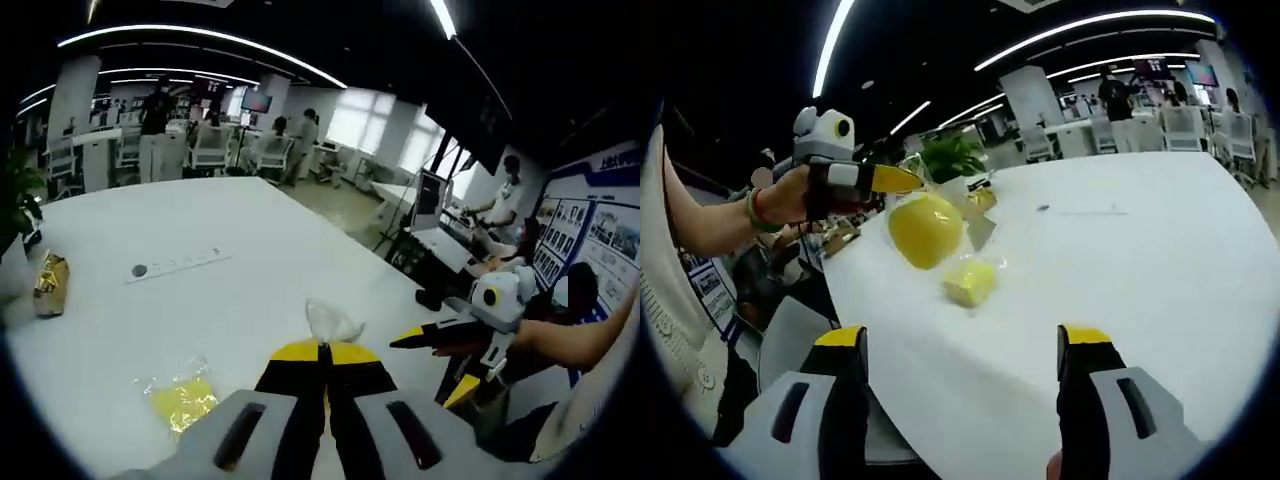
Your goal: Compare the silicone blocks by pressing each to a similar depth, holding the contact briefly, and releasing to observe deformation and rebound differences across the visible hardness samples.
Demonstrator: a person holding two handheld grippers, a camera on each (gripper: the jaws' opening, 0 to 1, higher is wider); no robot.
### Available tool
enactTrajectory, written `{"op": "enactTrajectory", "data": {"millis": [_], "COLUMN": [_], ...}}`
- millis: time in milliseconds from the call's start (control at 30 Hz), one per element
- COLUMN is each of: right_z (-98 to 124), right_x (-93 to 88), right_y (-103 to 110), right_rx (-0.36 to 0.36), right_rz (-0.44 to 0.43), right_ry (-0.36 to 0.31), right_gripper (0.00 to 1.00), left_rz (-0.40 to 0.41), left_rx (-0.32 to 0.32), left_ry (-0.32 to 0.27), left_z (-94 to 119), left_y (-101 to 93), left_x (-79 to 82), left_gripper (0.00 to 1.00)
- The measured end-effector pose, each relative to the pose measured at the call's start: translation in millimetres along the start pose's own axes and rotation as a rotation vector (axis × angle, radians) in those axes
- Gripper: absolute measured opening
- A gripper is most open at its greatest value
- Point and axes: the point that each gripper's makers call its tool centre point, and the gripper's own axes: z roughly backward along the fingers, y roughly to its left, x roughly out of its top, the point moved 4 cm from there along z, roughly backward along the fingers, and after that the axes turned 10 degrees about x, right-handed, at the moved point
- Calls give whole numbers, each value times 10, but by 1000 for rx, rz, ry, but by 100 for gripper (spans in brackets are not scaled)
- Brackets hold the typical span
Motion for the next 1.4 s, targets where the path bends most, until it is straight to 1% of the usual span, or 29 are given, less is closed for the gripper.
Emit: {"op": "enactTrajectory", "data": {"millis": [167, 233, 267, 300, 367, 533, 733, 833, 933, 1033, 1100, 1200, 1300, 1400], "right_z": [-146, -230, -256, -298, -360, -492, -627, -691, -759, -821, -853, -882, -896, -896], "right_x": [34, 83, 104, 145, 211, 336, 448, 505, 531, 585, 617, 654, 699, 732], "right_y": [-30, -31, -26, -20, -29, -66, -77, -40, -24, 17, 35, 62, 79, 99], "right_rx": [31, 58, 70, 90, 108, 127, 162, 203, 224, 260, 277, 303, 313, 327], "right_rz": [3, 3, 4, 1, -4, 10, 27, 47, 52, 62, 56, 59, 95, 109], "right_ry": [13, 12, 7, -5, -16, -28, -43, -69, -77, -105, -117, -130, -141, -161], "right_gripper": [72, 72, 73, 73, 73, 75, 76, 76, 75, 72, 69, 62, 57, 51], "left_rz": [8, 10, 20, 15, 2, -4, 0, -7, -8, 1, 21, 37, 28, 25], "left_rx": [-14, -11, -22, -20, -23, -37, -65, -78, -90, -110, -128, -147, -161, -172], "left_ry": [-2, -4, 1, -1, -2, 3, 11, 18, 19, 18, 12, 5, 7, 18], "left_z": [56, 70, 78, 84, 93, 106, 115, 106, 106, 112, 120, 122, 117, 108], "left_y": [-27, -27, -37, -41, -49, -64, -105, -135, -160, -182, -199, -211, -228, -241], "left_x": [37, 61, 73, 81, 99, 134, 172, 178, 190, 214, 239, 272, 273, 263], "left_gripper": [0, 0, 0, 0, 0, 0, 0, 0, 0, 0, 0, 0, 0, 0]}}
